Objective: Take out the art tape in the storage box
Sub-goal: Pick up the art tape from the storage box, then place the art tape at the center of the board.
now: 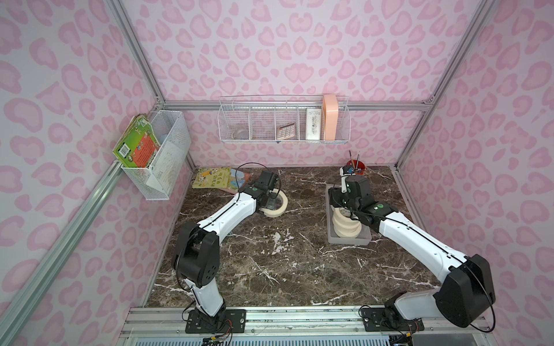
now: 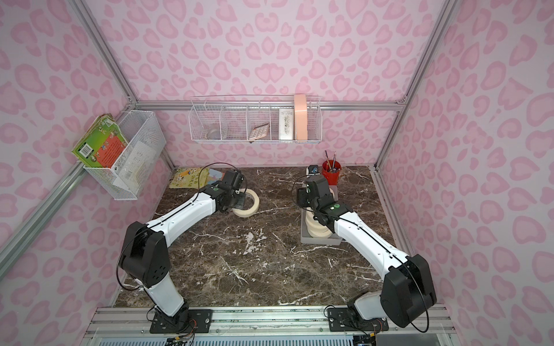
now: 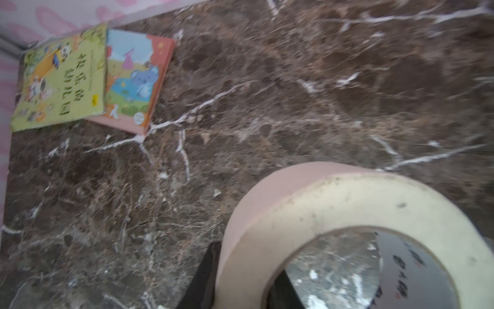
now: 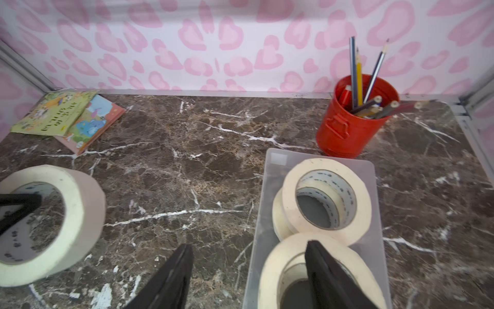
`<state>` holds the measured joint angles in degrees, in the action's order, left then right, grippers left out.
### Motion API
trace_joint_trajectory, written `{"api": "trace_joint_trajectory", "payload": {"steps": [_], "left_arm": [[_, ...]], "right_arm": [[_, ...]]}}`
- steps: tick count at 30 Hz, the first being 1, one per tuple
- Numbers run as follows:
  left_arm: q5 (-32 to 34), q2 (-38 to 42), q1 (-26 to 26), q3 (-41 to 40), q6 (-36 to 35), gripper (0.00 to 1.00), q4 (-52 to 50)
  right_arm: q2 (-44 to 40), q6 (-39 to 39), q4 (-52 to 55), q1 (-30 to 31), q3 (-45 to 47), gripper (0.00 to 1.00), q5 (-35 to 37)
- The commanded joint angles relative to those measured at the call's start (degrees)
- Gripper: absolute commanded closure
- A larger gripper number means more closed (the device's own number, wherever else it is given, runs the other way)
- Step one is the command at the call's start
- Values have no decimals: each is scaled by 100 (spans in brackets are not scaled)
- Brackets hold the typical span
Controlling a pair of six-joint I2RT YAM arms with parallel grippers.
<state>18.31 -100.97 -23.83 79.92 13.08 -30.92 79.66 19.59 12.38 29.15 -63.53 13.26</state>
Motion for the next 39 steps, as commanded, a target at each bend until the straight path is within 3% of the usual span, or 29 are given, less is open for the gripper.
{"api": "trace_joint_trajectory", "payload": {"steps": [1,6,11,25,27,31,35,39], "left_arm": [[138,38,448,-137,33,100,58],[-144,49,1224,-343,54,100,-13],[-915,-408,1999,-258,106,100,-127],[-1298,-1532,2467,170,5,99,-286],[-1135,-1572,2471,152,19,90,-321],[-1175,-1489,2489,33,-17,52,-355],[-1063,-1043,2481,21,-29,26,-516],[-520,-388,2348,207,-235,19,-863]], "right_arm": [[-146,-95,294,-244,120,32,84],[-337,-150,413,-657,373,32,-43],[-426,-209,449,-917,543,32,-130],[-592,-189,722,-1217,733,32,-288],[-571,-167,722,-1223,768,32,-346],[-414,-131,672,-1297,796,31,-496],[-138,-105,543,-1519,801,33,-766],[203,-155,603,-1567,644,42,-788]]}}
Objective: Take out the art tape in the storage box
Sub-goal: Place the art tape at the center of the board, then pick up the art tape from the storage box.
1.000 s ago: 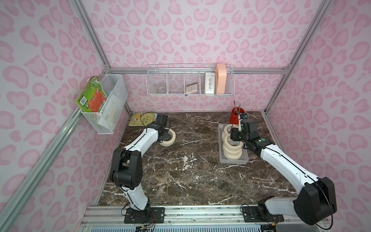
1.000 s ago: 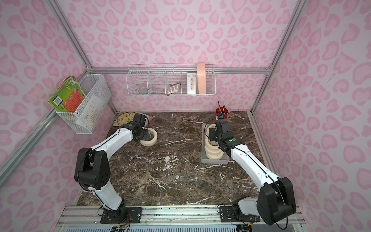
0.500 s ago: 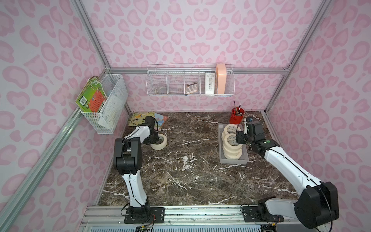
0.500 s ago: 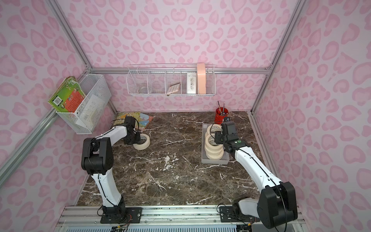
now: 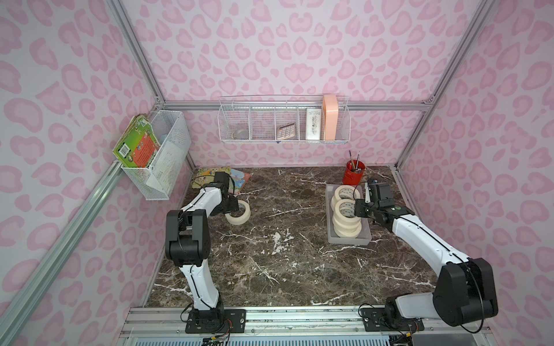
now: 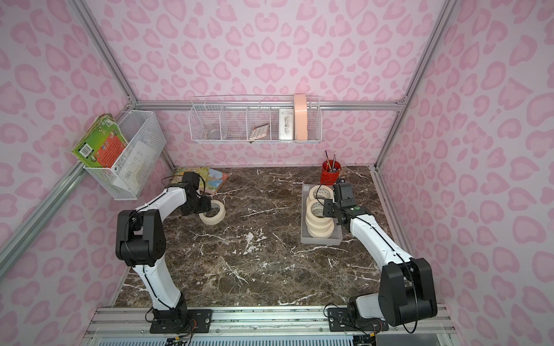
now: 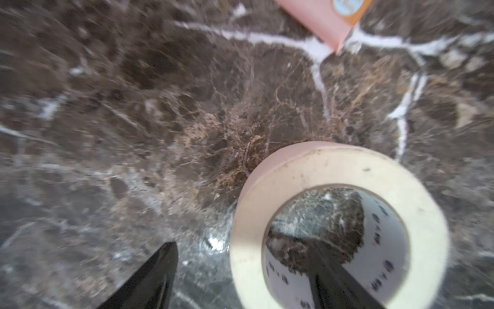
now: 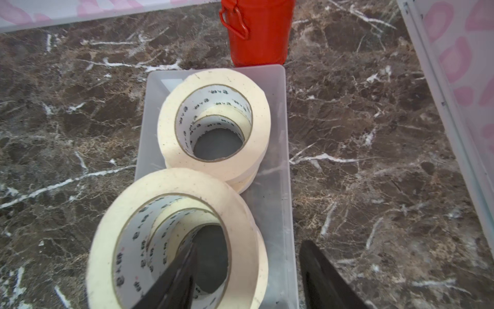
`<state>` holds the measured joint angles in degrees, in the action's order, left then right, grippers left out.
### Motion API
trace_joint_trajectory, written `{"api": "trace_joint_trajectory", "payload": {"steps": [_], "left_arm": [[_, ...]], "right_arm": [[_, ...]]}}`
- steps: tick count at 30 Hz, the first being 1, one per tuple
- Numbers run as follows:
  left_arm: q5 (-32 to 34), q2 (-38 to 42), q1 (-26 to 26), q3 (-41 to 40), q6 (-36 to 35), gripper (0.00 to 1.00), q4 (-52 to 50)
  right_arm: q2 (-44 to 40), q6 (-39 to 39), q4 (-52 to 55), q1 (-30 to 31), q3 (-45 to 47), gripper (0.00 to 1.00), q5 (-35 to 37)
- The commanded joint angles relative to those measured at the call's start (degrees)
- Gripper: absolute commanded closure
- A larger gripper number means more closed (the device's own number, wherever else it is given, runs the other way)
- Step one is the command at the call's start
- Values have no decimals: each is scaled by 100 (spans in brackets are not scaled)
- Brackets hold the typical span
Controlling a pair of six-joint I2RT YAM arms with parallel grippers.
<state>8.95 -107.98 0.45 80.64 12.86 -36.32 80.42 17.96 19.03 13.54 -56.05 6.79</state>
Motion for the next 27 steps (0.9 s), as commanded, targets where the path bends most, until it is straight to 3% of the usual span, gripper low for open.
{"api": "trace_joint_trajectory", "payload": {"steps": [1,5,10,13,16,23,27], "left_arm": [[494,494,-162,191,-252,19,-425],[371,1138,-717,170,-290,19,-587],[30,1501,-1793,-3,-182,19,-675],[-282,1543,-2244,43,-109,19,-688],[-728,1585,-2613,232,-73,20,-698],[-2591,1749,-3071,368,-1,20,159],[-2193,1554,-3300,484,-28,19,131]], "right_arm": [[226,-11,-45,-1,-162,44,-175],[546,6,-55,-1,-301,52,-291],[695,25,2,22,-379,67,-197],[636,-23,110,77,-440,84,-30],[453,-129,268,333,-549,100,581],[306,-131,265,1489,-999,100,867],[687,-2,137,2080,-1325,100,793]]}}
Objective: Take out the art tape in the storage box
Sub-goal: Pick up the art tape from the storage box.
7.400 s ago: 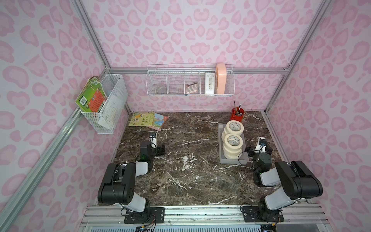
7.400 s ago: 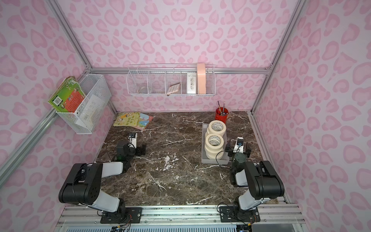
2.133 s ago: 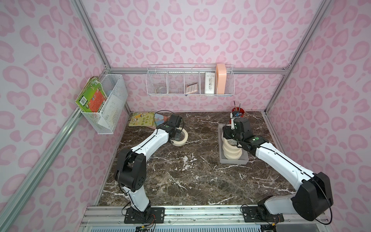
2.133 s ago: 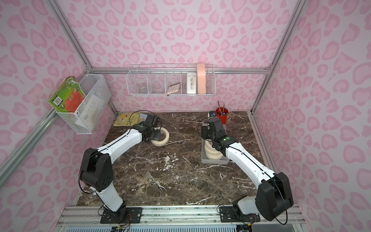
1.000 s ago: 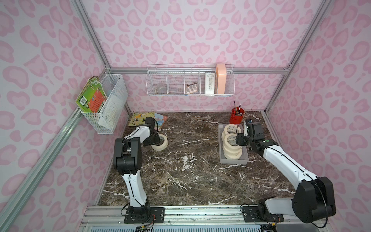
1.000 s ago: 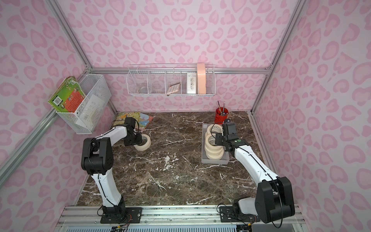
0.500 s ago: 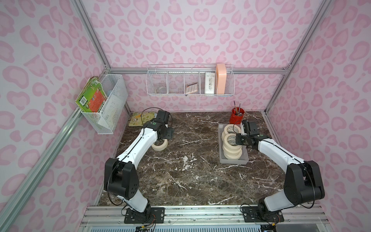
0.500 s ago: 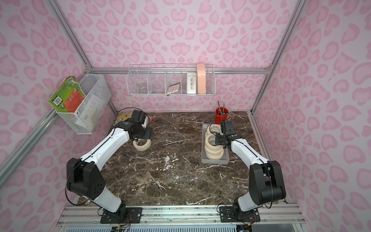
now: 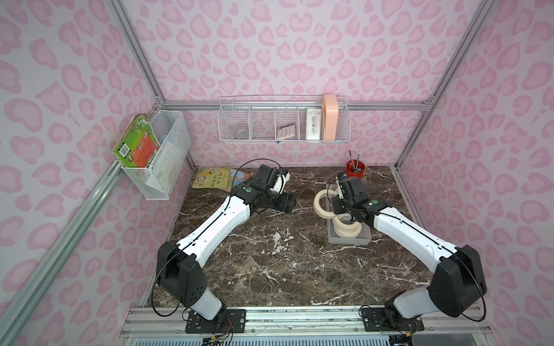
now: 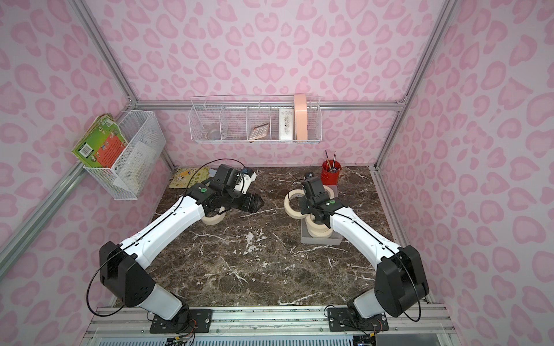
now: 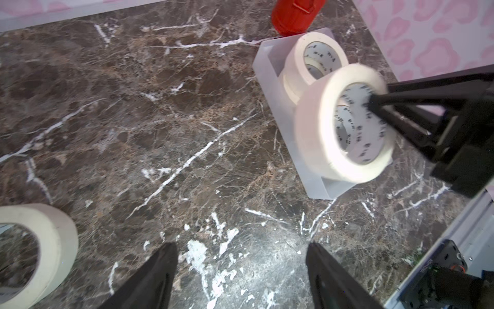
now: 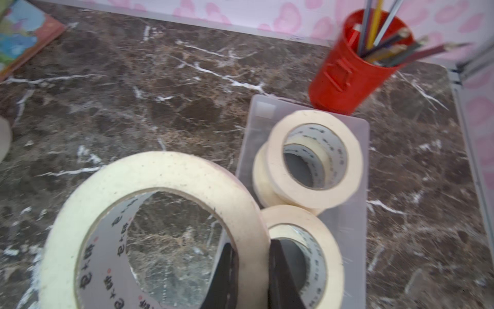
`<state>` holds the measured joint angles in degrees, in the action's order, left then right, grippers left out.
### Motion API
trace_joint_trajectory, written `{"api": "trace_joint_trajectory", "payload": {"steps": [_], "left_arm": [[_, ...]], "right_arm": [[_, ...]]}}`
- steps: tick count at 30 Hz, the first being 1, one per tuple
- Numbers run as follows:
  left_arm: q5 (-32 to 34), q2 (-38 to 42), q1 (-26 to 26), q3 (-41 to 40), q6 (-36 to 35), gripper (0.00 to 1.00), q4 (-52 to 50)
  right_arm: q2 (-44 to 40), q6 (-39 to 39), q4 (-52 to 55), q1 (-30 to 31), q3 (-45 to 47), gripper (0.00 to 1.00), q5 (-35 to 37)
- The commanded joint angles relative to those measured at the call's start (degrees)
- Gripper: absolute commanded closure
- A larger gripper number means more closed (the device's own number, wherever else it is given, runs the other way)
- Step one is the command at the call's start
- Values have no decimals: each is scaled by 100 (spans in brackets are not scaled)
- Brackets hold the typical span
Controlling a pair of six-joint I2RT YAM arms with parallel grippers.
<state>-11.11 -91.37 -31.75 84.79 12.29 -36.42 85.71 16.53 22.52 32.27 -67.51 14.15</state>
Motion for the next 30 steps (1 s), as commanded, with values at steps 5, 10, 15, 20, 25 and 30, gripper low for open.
{"api": "trace_joint_trajectory", "payload": {"steps": [5,10,15,20,25,30], "left_arm": [[590,-534,-271,310,-110,18,-213],[1064,-951,-347,580,-229,19,-436],[1234,-1314,-348,765,-224,36,-377],[1261,-1599,-350,933,-140,80,-420],[1464,-1605,-350,960,-83,100,-429],[2163,-1759,-231,927,-118,100,-554]], "right_arm": [[645,256,-248,727,-620,100,-18],[816,327,-251,963,-799,100,-47],[772,428,-303,1052,-692,100,-191],[713,500,-368,1062,-598,100,-191],[642,598,-525,954,-522,68,-580],[54,843,-751,409,-80,37,-615]]}}
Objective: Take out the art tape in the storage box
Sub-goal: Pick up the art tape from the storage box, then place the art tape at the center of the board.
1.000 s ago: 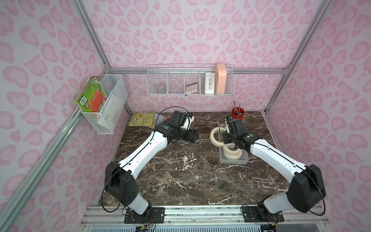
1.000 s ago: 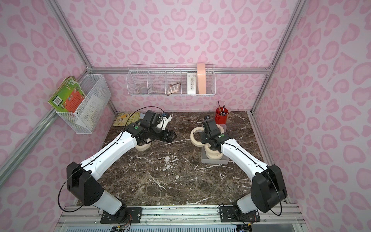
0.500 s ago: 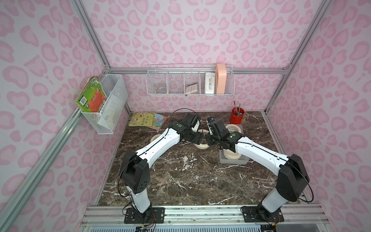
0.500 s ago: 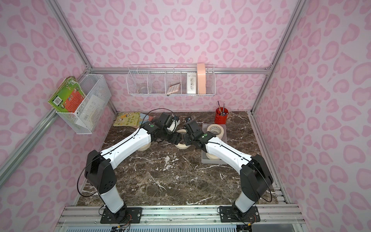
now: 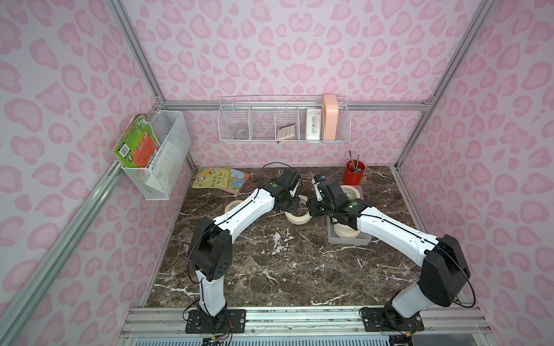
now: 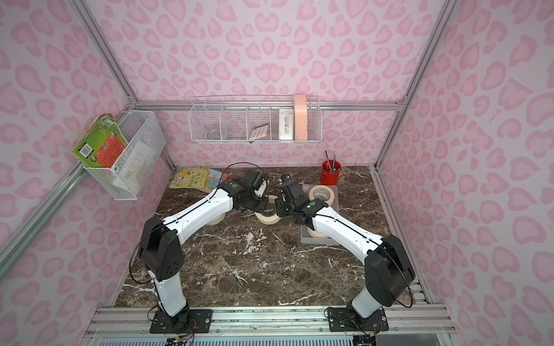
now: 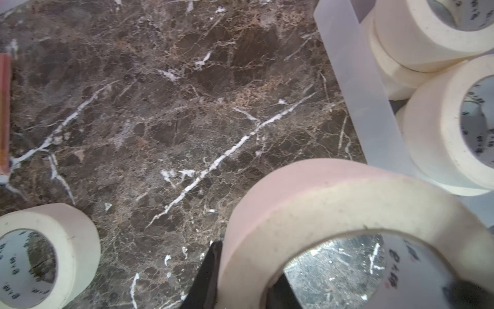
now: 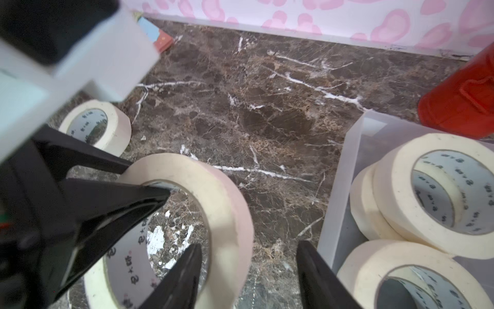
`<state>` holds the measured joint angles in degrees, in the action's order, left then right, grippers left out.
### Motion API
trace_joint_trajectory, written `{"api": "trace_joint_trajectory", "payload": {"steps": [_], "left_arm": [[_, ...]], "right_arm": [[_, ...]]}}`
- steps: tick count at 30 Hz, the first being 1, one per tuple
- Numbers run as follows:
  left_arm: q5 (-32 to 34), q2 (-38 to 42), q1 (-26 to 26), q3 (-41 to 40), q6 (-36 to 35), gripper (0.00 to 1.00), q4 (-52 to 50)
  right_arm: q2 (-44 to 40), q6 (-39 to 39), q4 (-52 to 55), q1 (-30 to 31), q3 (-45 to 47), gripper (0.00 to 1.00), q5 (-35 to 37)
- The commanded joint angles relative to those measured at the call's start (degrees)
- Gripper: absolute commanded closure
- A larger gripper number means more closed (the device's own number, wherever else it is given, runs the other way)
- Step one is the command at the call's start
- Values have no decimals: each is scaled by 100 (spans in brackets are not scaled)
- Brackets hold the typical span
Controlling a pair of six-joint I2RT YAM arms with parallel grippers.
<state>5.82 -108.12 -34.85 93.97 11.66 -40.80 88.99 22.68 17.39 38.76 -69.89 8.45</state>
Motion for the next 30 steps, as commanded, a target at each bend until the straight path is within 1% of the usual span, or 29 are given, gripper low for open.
{"api": "trace_joint_trajectory", "payload": {"steps": [1,3,7,10,14,19,24,27,29,30], "left_arm": [[485,-169,166,7,-87,100,-113],[483,-342,335,7,-133,100,-72],[434,-804,849,141,-222,100,-25],[299,-1066,1233,226,-283,100,-56],[414,-1197,1522,205,-422,100,-121],[332,-1384,1765,165,-484,100,-27],[413,-1624,1905,296,-500,100,-155],[332,-1634,1971,305,-514,100,-148],[338,-1676,1971,340,-517,94,-227],[353,-1699,1968,356,-525,89,-261]], "right_arm": [[-467,230,-304,-395,314,35,-33],[-825,157,-427,-624,600,32,63],[-1321,53,-185,-1074,888,32,134],[-1567,-24,-63,-1344,1092,32,123],[-1775,-84,-50,-1600,1338,33,19],[-1798,-97,-120,-1758,1477,33,-60],[-1832,-113,-96,-1819,1521,33,-41],[-1885,-123,-86,-1865,1566,33,-19],[-1919,-116,-81,-1907,1584,33,-20],[-1916,-122,-78,-1924,1583,33,-19]]}}
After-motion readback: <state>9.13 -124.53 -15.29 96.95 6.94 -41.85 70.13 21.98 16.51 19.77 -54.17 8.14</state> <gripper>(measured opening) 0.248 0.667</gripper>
